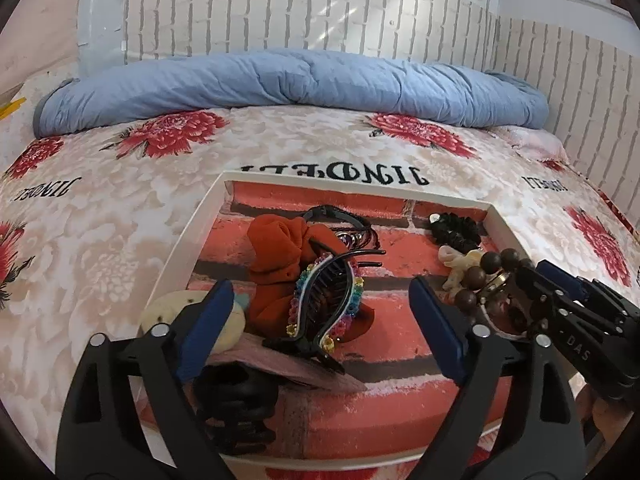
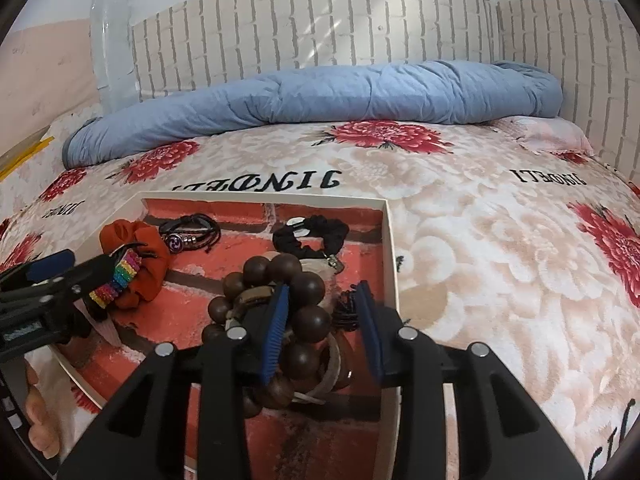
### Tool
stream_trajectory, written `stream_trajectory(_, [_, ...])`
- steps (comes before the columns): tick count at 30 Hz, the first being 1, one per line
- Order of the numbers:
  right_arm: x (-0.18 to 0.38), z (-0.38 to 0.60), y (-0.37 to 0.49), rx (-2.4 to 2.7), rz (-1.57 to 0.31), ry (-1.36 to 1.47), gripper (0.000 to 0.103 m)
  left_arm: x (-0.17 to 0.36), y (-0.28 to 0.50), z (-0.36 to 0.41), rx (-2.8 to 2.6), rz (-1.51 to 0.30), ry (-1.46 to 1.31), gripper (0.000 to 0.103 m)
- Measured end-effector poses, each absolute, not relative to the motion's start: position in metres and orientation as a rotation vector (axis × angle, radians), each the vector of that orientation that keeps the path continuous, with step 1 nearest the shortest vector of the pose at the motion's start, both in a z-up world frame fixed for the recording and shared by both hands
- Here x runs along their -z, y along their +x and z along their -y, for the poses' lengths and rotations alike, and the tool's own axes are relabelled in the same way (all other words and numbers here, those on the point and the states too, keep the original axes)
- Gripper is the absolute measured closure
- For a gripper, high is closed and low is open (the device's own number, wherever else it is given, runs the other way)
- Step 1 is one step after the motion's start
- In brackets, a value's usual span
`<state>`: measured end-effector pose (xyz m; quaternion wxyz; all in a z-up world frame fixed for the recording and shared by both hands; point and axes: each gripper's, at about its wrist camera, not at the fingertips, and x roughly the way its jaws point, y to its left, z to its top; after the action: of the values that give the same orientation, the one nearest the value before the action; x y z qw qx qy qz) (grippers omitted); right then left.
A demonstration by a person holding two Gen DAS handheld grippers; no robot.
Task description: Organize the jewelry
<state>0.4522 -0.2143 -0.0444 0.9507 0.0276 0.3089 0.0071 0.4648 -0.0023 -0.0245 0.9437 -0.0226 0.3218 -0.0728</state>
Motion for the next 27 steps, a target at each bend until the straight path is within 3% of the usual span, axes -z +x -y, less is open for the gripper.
stream_trajectory(7, [0.041,0.218,0.445,-0.001,-0.603,0.062,0.048,0.016,0.45,-0.001,0.125,-0.612,-0.031,0.007])
stream_trajectory(9, [0.039,0.218,0.439,0.004,-0.586,0.058,0.036,0.015,0.444,-0.002,0.103,-0.595,-0.02,0.005])
stream_trajectory(16, [0.026,0.216,0.408,0.016,-0.505,0.025,0.01,0.005,0.416,-0.005,0.049,-0.524,0.003,0.005])
stream_trajectory(21, [0.014,0.212,0.381,0.01,-0.457,0.009,0.004,0.0,0.387,-0.011,0.006,-0.474,0.002,0.005])
stream_trajectory(27, [0.009,0.21,0.341,0.011,-0.428,-0.002,0.004,0.001,0.352,-0.021,-0.013,-0.477,0.005,0.005])
